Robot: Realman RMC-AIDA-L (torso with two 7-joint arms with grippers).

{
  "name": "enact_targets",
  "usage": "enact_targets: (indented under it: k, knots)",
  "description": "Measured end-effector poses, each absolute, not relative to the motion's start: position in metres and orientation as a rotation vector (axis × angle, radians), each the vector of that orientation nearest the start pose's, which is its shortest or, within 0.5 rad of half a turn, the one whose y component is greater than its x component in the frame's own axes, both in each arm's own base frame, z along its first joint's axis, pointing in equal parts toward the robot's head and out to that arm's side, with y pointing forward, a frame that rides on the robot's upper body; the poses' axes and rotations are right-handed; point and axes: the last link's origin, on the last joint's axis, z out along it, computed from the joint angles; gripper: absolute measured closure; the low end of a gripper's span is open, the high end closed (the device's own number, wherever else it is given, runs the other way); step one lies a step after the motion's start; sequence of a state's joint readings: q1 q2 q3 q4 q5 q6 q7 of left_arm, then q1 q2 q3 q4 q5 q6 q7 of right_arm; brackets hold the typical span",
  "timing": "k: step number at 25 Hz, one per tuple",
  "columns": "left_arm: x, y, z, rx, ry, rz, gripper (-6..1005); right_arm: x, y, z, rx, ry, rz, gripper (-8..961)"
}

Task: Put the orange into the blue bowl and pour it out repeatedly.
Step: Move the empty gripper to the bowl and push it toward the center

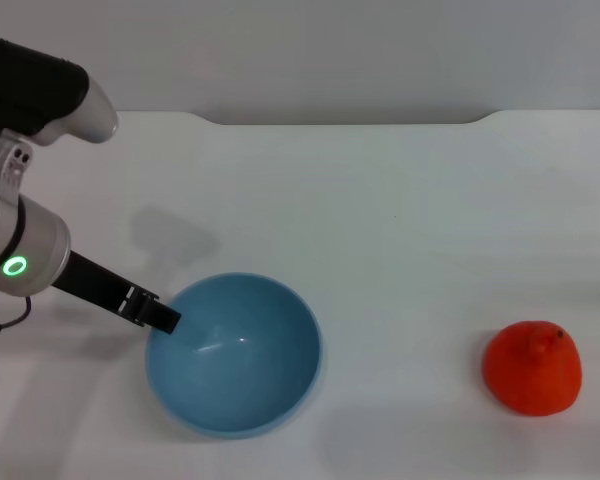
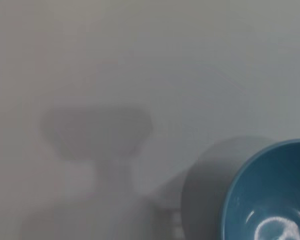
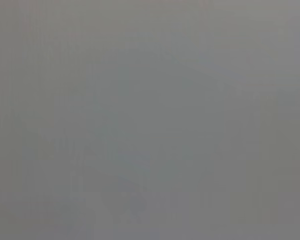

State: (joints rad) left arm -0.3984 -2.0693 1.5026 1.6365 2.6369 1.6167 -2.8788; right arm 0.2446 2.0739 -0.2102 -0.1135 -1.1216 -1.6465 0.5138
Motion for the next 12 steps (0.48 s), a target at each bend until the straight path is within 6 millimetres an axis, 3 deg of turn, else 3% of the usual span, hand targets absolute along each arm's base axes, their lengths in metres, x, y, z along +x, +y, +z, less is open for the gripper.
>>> enact_targets:
  k: [12]
  knots:
    - [-0.2006,0.3142,0.0058,-2.368,-1.214,0.497,322,0.368,0.2365,0.0762,-1.302,0.412,0.989,343]
